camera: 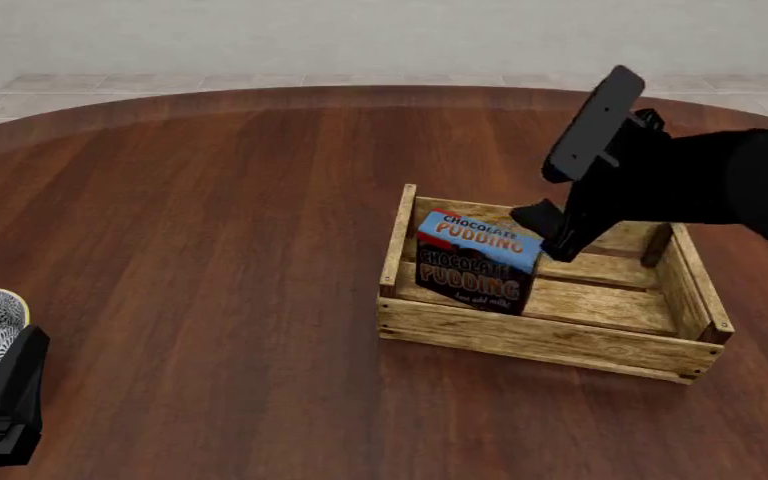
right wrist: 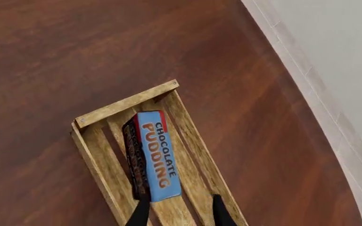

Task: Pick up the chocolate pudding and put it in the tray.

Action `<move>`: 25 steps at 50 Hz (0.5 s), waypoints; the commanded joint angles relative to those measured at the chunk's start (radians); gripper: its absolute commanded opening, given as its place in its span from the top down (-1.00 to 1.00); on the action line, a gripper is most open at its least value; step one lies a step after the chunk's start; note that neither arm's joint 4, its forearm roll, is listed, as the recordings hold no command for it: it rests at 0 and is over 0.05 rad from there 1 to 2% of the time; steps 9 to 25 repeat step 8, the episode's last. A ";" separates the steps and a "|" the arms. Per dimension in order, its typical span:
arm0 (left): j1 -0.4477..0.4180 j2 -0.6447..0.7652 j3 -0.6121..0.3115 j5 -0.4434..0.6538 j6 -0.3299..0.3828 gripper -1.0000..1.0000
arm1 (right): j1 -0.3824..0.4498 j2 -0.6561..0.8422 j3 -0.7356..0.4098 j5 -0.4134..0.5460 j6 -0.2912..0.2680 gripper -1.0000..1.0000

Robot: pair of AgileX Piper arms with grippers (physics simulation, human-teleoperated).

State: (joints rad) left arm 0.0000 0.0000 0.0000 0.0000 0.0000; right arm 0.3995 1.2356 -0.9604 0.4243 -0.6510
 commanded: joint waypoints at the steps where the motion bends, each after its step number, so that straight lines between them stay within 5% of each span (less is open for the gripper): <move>1: 0.000 0.000 0.000 0.000 0.000 -1.00 | 0.021 -0.144 0.013 0.065 -0.021 -1.00; 25: 0.000 0.000 0.000 0.000 0.000 -1.00 | 0.029 -0.242 0.056 0.088 -0.023 -1.00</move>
